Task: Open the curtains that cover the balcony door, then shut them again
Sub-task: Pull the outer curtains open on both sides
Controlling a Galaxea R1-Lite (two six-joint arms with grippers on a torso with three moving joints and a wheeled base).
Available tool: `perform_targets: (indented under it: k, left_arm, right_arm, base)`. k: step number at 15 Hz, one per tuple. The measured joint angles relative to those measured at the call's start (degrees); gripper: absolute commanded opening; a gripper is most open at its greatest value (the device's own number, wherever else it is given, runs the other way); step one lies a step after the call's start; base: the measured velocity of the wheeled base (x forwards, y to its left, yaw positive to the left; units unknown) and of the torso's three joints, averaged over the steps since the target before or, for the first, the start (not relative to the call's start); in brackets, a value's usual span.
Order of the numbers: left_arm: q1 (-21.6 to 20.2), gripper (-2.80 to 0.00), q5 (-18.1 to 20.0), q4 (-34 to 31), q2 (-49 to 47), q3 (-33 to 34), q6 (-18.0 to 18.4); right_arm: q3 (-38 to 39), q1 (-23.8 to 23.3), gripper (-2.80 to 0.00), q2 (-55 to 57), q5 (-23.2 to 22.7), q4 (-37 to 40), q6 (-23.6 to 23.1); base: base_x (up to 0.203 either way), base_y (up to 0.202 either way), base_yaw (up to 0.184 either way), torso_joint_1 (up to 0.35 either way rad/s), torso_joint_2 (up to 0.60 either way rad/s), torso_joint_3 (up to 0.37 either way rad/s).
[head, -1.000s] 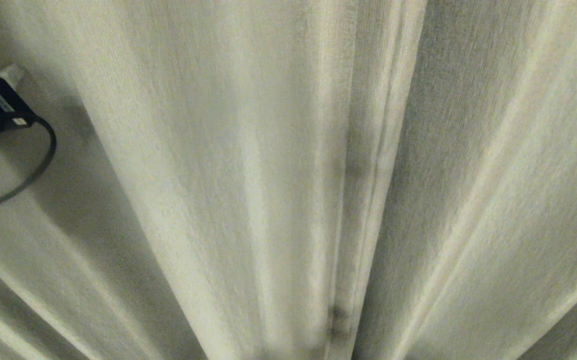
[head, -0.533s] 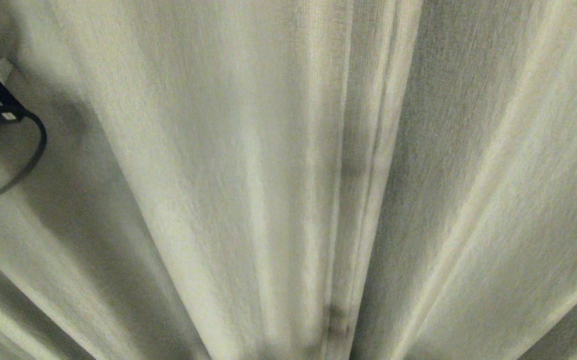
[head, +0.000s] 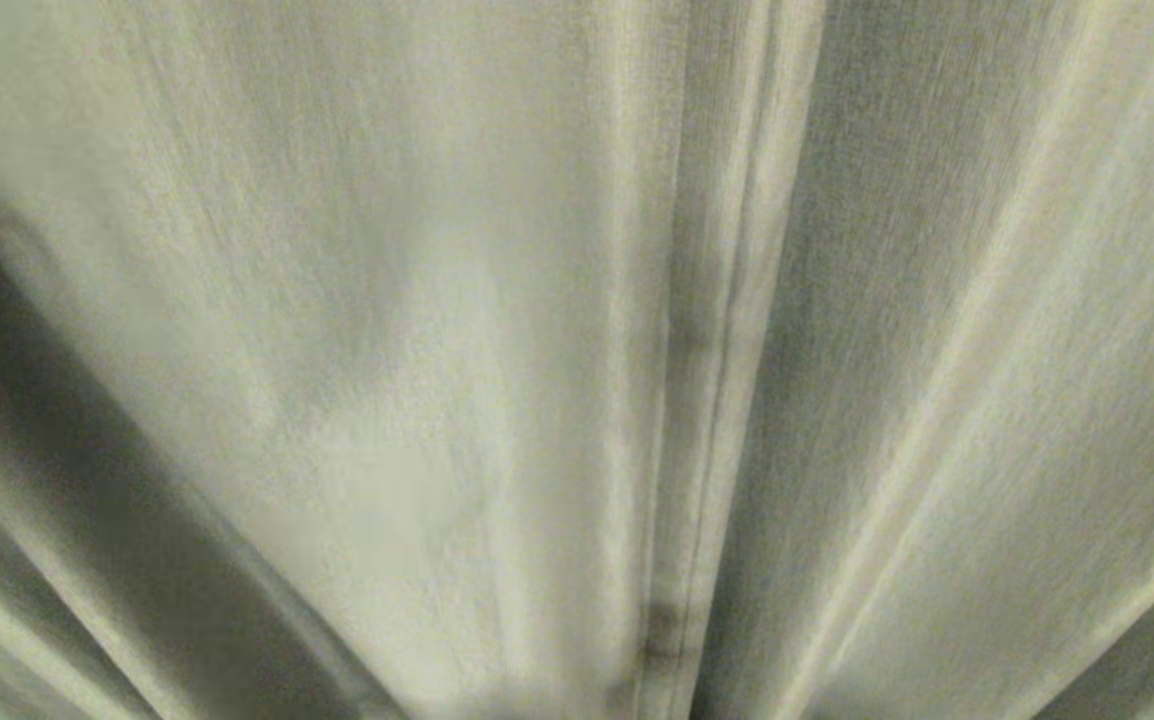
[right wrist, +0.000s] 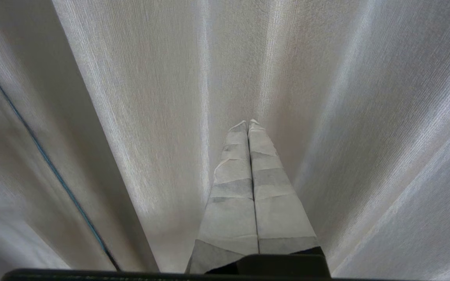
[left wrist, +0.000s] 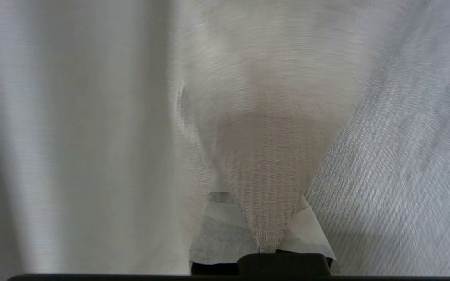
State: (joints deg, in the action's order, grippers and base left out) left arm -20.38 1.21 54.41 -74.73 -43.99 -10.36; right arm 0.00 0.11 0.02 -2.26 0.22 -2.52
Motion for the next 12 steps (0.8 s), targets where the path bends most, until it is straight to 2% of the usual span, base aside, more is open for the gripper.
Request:
perform_targets:
  k: [5,8,12]
  left_arm:
    - [-15.7,-2.80,6.3,0.7,-4.3,-4.0,-6.2]
    - [-22.0,-2.80,7.0,5.0,-10.3,-7.6,-9.3]
    - [-28.9,-2.80,7.1,7.7,-18.7,-13.0,-10.8]
  right_arm:
    - [0.0,0.0,-2.80,0.0,0.0,0.0,0.0]
    - [0.0,0.0,-2.80,0.0,0.0,0.0,0.0]
    - [0.0,0.0,-2.80,0.0,0.0,0.0,0.0]
  base:
    - [0.000,0.000,0.000,0.000,0.00,0.000]
    - [0.000,0.000,0.000,0.000,0.00,0.000]
    - [0.000,0.000,0.000,0.000,0.00,0.000]
